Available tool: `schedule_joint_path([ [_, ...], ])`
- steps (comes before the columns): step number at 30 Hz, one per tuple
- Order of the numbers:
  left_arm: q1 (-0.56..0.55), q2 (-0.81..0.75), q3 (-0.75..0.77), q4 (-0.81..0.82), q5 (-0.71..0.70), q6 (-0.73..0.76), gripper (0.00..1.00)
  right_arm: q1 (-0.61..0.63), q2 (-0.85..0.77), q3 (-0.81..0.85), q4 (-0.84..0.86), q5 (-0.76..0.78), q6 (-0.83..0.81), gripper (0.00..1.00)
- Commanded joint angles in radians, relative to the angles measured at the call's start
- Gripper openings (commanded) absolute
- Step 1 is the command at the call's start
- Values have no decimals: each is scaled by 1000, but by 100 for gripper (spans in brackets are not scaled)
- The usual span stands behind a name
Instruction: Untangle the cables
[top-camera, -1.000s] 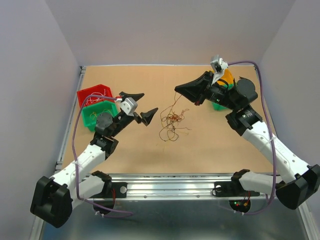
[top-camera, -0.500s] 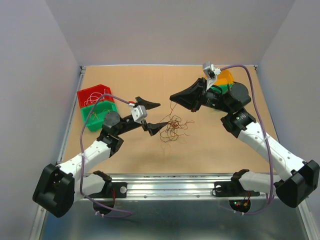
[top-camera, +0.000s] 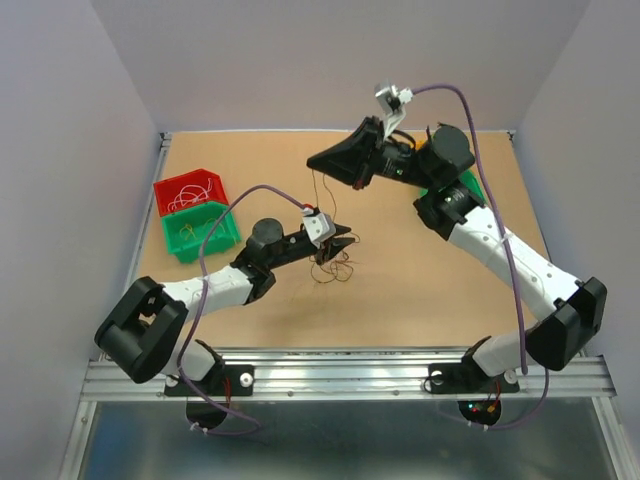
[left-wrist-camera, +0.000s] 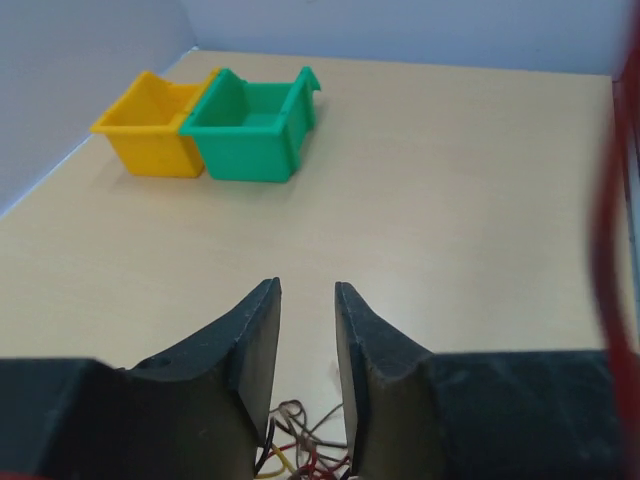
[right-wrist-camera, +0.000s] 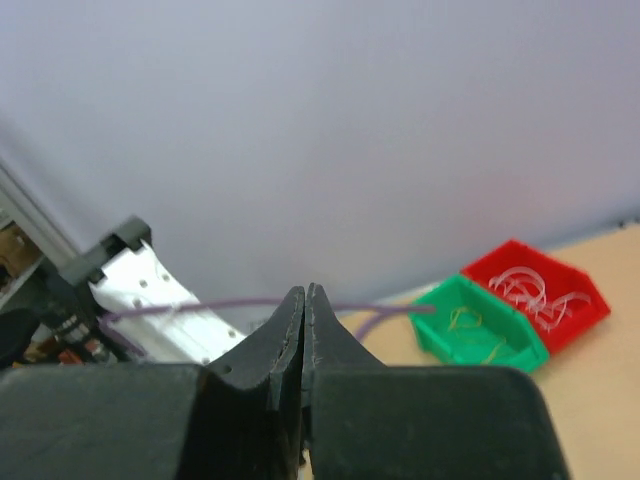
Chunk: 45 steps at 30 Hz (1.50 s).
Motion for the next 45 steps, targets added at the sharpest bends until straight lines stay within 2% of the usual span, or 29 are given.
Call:
schedule_joint_path([
  [1,-3,23,49,25,-42,31,37,7,27,318,100,87,114,1],
  [8,-3,111,75,8,-71,44,39,6,176,862,-3,248,135,1],
  [13,-3,139,90,-9,-109,44,44,6,231,1042,-61,348,113,1],
  [15,-3,131,92,-11,-135,39,45,6,187,997,-43,375,88,1],
  [16,-1,117,90,-12,-146,42,47,7,164,900,-20,387,82,0],
  [19,-3,99,84,-12,-207,50,48,6,87,788,19,410,27,0],
  [21,-1,73,78,-14,-270,53,51,6,25,677,14,443,-31,0],
  [22,11,59,78,-26,-278,53,56,6,3,638,13,476,-55,1],
  [23,20,28,80,-35,-265,38,58,6,-19,544,10,499,-96,0],
  [26,69,-38,83,-86,-205,15,65,6,-107,411,7,611,-163,1],
  [28,88,-64,75,-107,-166,2,67,6,-140,306,5,683,-214,1],
  [31,120,-102,57,-107,-172,-4,67,1,-171,221,7,710,-257,1],
  [36,163,-112,82,-142,-316,-47,68,-19,-140,182,-24,763,-308,1],
  [40,209,-98,98,-161,-343,-84,68,-94,-82,190,-42,782,-293,1],
  [43,218,-88,112,-178,-369,-93,68,-283,-22,204,-46,664,-158,1],
  [45,218,-85,113,-181,-376,-94,68,-339,6,222,-44,644,-98,1],
])
